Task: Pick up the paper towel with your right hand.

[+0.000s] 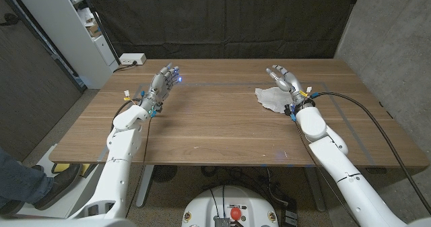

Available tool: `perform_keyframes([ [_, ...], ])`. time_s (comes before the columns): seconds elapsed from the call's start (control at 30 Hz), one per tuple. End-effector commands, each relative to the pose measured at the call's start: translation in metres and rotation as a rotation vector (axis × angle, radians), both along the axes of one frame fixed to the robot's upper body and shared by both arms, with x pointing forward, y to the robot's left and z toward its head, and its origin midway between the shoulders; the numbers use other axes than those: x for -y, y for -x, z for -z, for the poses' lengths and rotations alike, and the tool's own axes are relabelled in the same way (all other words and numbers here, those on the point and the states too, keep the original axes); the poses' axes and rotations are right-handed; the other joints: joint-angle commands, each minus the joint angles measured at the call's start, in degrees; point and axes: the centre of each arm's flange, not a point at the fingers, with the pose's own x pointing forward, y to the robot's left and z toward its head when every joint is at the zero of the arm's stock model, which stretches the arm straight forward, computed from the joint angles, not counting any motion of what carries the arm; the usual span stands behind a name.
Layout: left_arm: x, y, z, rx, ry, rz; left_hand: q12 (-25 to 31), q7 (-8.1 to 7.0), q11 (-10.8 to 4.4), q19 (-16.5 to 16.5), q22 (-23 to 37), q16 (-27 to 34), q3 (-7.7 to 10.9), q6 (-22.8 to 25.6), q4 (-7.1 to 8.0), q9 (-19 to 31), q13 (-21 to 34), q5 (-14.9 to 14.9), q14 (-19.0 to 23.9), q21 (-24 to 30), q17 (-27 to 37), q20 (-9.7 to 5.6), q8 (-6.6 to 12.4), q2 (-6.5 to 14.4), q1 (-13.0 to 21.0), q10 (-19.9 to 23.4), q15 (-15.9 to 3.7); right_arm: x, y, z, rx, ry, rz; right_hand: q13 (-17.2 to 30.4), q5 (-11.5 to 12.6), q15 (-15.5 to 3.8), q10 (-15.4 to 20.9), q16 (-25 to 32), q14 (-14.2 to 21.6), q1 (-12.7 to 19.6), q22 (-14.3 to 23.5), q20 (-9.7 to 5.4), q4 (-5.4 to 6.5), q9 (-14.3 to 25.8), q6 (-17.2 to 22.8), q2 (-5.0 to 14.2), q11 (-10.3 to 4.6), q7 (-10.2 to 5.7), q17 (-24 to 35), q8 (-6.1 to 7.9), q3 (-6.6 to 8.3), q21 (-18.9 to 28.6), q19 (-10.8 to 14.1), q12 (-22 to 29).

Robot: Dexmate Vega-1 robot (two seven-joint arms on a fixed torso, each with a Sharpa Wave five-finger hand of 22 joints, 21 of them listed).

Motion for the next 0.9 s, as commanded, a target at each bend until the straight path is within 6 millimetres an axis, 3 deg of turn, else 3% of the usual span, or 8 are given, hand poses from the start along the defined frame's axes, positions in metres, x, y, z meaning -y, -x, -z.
perform_keyframes([
  [0.03, -0.002, 0.006, 0.003, 0.009, -0.018, -0.002, -0.1, 0.12, 0.08, -6.3, 0.1, -0.4, 0.17, 0.2, -0.41, 0.2, -0.1, 0.0, 0.4, -0.2, 0.2, 0.51, 0.17, 0.4, 0.2, 0.2, -0.12, 0.003, 0.017, 0.0, 0.029, 0.085, 0.086, -0.1, 0.4, -0.04, 0.2, -0.7, -1.1, 0.2, 0.1, 0.07, -0.52, -0.2, 0.3, 0.49, -0.09, -0.2, -0.1, 0.45, -0.02, -0.6, -0.6, -0.2],
  [0.9, 0.01, 0.001, 0.005, 0.002, -0.032, 0.016, -0.3, 0.21, 0.3, -6.0, 0.1, -0.7, 0.25, 0.6, -0.82, 0.2, -1.0, -0.1, 0.8, -1.2, 0.2, 0.57, 0.1, 1.0, 0.5, 0.4, -0.04, 0.009, 0.027, 0.0, 0.077, 0.197, 0.218, -0.5, 0.6, -0.23, 0.6, -0.9, -1.0, 0.5, 0.1, 0.2, -0.94, -0.9, 0.4, 0.92, -0.25, -0.74, -0.7, 0.5, -0.26, -1.7, -0.5, -0.8],
])
